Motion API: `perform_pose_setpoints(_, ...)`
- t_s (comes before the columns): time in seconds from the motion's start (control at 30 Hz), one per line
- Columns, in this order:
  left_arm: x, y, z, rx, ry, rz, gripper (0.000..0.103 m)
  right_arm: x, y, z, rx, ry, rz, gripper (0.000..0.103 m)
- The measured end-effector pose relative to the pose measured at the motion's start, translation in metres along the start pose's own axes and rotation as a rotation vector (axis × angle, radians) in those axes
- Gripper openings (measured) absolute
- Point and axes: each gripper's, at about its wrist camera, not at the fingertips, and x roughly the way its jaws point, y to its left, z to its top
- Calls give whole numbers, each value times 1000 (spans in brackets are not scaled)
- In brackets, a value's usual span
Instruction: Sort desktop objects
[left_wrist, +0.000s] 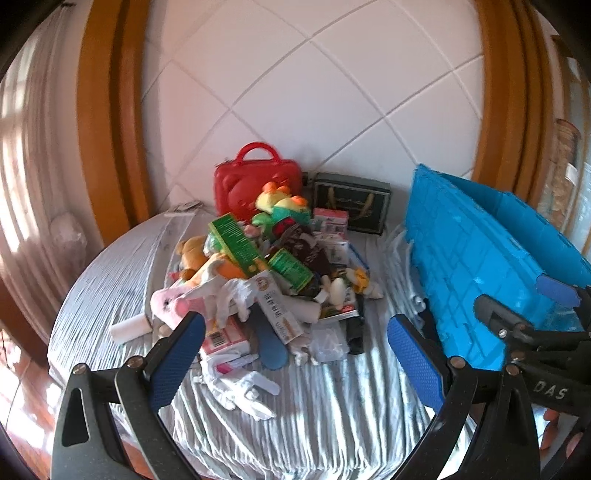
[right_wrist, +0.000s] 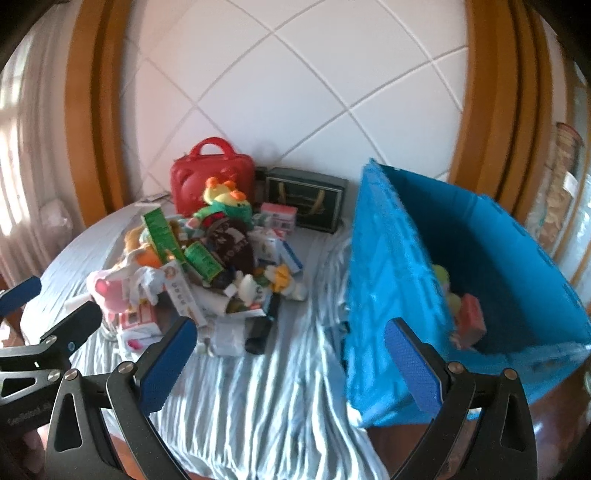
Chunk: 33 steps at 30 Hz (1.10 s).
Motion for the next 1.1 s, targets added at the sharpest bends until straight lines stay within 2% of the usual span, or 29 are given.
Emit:
perform_pose_setpoints(0.17, 22, 31, -11, -54, 28, 113, 100, 23, 13, 8, -42, 3, 106, 103)
perform_pose_setpoints(0.27, 43, 53, -21, -97, 73, 175, 100, 51, 24, 9, -118, 24, 132, 103)
perform_pose_setpoints(0.47, 89, 87, -54, -188, 206, 284, 100, 116, 38, 1, -170, 144, 261, 103)
perform_pose_setpoints(0.57, 113, 95, -69, -230, 268, 323, 100, 151, 41, -6, -195, 189, 297, 103)
perform_pose_setpoints(0.83, 189, 97, -106, -301, 391, 314, 100, 229, 39, -35, -199, 356, 320, 103)
perform_pose_setpoints(0.93, 215, 97, -121, -282, 436, 312, 91, 248, 36, -46, -197, 406, 272, 103)
perform_pose_setpoints(1.1, 234, 106, -143, -291, 490, 289, 89, 268, 40, -60, -173, 472, 277, 103)
